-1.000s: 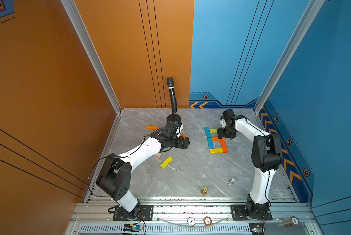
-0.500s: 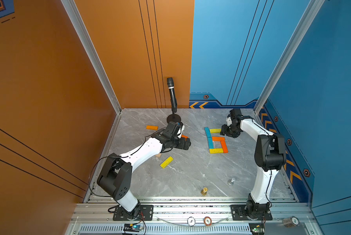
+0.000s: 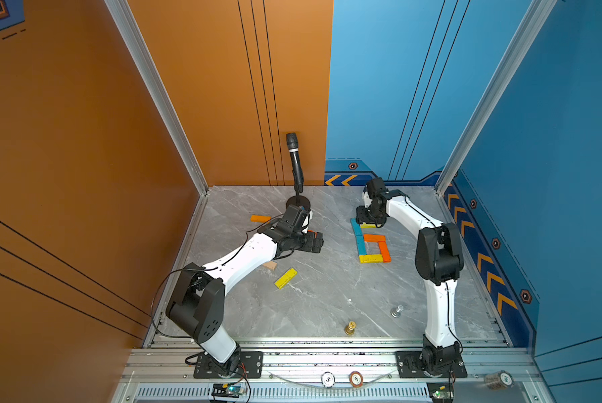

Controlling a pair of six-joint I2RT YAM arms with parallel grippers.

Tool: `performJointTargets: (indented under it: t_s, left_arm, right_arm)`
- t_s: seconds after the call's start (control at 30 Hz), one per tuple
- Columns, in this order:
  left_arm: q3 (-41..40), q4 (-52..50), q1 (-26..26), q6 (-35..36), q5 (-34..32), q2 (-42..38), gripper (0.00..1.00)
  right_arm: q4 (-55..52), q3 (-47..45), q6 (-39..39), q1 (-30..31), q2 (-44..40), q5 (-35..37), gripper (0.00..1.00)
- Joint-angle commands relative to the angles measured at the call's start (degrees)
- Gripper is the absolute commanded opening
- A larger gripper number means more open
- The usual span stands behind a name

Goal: Assemble the number 6 with building blocks
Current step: Adjust the building block at the center of the board.

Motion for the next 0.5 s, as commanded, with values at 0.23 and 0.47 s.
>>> performJointTargets:
  t_s: [0.23,0.47]
  left_arm:
    - [-3.4,-1.53,3.2,-1.6,-1.5,-4.62,0.93]
    - [-5.23,-1.1,5.22,-3.06,-1.42,-5.99,0.93]
  right_arm:
    - [-4.15,12.04,-3.66,5.31,7.93,8.5,0.59]
    - [-4.62,16.97,-1.05,7.57,11.35,5.03,0.52]
